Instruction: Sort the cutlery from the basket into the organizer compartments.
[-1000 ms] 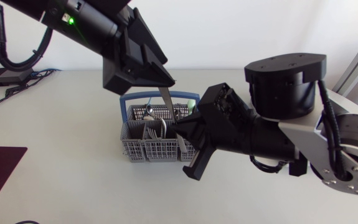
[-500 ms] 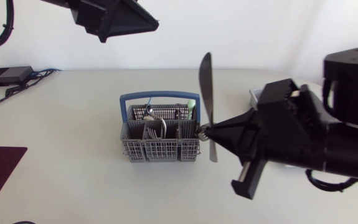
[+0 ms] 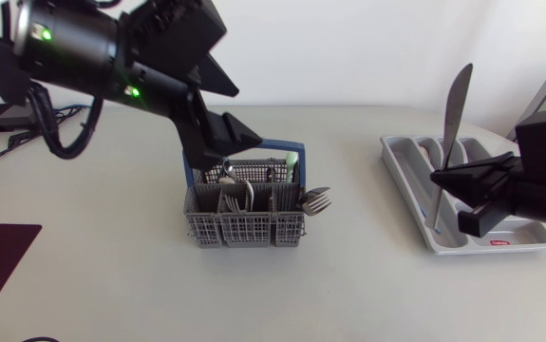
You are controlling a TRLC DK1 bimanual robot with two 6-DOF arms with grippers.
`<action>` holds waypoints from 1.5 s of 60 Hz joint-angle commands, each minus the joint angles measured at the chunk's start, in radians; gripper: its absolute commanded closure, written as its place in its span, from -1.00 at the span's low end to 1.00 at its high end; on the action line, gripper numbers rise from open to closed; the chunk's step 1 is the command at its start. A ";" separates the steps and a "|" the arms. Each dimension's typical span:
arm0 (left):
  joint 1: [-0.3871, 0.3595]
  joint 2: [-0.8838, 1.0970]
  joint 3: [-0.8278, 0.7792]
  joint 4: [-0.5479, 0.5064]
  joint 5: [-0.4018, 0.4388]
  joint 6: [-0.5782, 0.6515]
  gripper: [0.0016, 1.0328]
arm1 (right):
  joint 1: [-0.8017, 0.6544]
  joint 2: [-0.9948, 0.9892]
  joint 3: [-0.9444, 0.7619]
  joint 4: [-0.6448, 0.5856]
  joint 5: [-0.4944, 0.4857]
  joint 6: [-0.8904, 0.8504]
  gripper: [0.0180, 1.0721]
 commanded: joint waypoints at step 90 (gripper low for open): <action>-0.052 -0.058 -0.269 0.155 -0.158 0.113 -0.90 | -0.534 1.436 1.027 -0.038 0.290 -0.155 0.89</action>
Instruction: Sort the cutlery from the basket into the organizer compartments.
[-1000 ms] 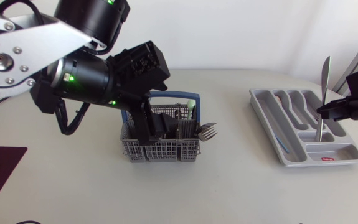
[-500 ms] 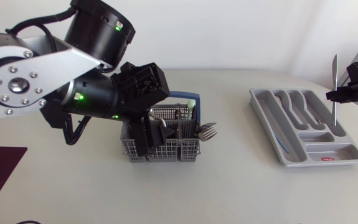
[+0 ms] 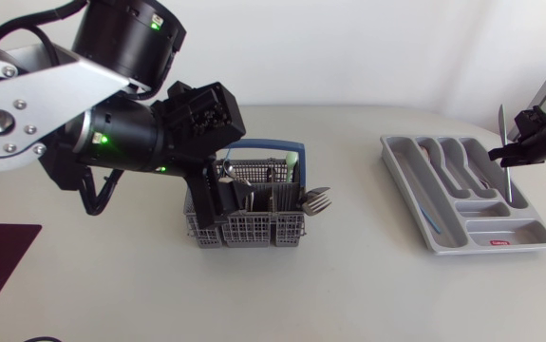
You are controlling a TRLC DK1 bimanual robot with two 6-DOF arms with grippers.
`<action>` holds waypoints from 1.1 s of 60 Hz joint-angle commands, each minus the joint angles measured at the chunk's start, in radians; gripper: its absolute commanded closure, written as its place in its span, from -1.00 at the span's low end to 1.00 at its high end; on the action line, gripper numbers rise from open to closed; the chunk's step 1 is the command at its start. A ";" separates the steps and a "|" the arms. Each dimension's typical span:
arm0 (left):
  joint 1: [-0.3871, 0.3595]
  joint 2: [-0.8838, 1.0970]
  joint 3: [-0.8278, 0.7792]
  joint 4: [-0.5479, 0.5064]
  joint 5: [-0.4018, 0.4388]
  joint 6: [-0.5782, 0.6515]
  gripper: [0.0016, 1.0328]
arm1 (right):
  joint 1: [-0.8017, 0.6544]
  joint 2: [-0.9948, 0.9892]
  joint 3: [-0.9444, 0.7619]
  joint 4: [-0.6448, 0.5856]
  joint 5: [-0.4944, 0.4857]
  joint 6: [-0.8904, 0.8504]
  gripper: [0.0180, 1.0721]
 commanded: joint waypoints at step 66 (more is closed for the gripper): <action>0.148 -0.302 -0.270 -0.007 0.017 0.124 -0.90 | 0.175 -0.513 -0.587 0.219 -0.044 0.011 -0.42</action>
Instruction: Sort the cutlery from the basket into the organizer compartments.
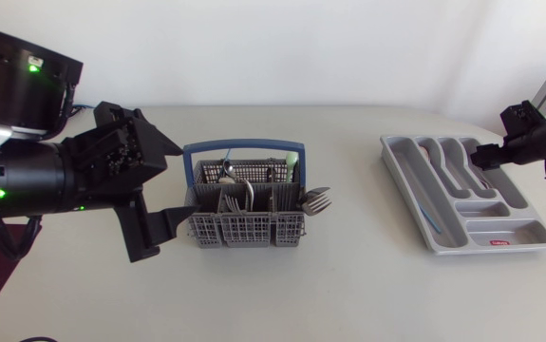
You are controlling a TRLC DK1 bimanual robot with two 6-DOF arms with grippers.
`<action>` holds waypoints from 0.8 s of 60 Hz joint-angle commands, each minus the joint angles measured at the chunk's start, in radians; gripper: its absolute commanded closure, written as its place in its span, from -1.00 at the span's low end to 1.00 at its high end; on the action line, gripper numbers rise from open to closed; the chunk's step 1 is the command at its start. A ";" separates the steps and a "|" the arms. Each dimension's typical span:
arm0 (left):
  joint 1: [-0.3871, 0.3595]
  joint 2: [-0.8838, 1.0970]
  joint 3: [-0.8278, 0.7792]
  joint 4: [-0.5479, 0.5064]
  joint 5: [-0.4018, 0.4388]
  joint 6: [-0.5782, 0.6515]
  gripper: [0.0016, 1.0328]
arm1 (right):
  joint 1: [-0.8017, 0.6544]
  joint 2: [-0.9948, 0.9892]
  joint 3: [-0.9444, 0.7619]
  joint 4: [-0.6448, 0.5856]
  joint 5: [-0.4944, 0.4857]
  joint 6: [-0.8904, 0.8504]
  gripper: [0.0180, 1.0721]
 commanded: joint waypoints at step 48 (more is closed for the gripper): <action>0.197 0.085 -0.163 0.164 0.382 0.121 -0.86 | 0.978 -0.763 -0.387 -0.166 0.150 0.219 -0.42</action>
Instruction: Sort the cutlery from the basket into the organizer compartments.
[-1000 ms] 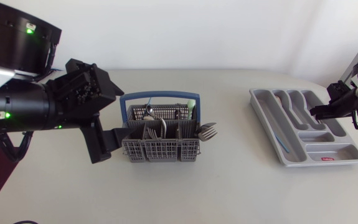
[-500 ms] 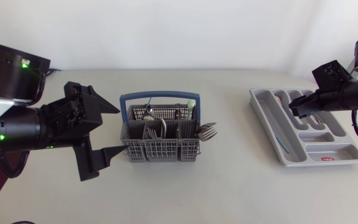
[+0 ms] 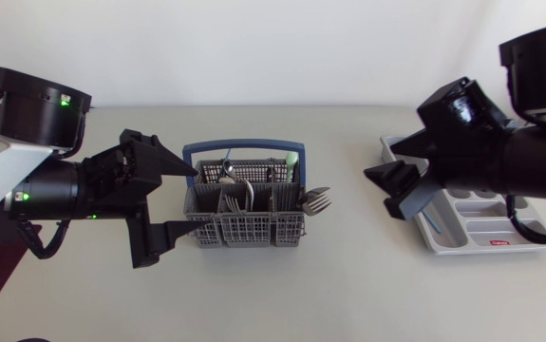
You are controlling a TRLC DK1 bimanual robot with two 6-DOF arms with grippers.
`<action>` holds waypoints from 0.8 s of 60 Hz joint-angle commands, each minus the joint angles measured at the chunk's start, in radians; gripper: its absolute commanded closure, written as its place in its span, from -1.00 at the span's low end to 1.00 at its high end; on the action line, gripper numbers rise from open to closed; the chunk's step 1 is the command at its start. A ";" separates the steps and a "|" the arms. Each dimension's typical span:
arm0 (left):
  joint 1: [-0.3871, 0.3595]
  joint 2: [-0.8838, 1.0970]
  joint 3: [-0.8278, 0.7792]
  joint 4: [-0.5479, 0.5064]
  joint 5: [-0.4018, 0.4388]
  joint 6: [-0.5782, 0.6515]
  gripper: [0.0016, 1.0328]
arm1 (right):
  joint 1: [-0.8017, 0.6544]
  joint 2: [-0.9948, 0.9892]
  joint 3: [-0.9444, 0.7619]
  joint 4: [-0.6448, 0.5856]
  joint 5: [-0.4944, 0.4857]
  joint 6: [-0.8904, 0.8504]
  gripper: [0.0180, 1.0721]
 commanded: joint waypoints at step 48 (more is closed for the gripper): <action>-0.017 0.222 -0.028 0.216 0.114 -0.044 -0.40 | 0.376 0.168 -0.048 0.137 0.096 0.105 -0.42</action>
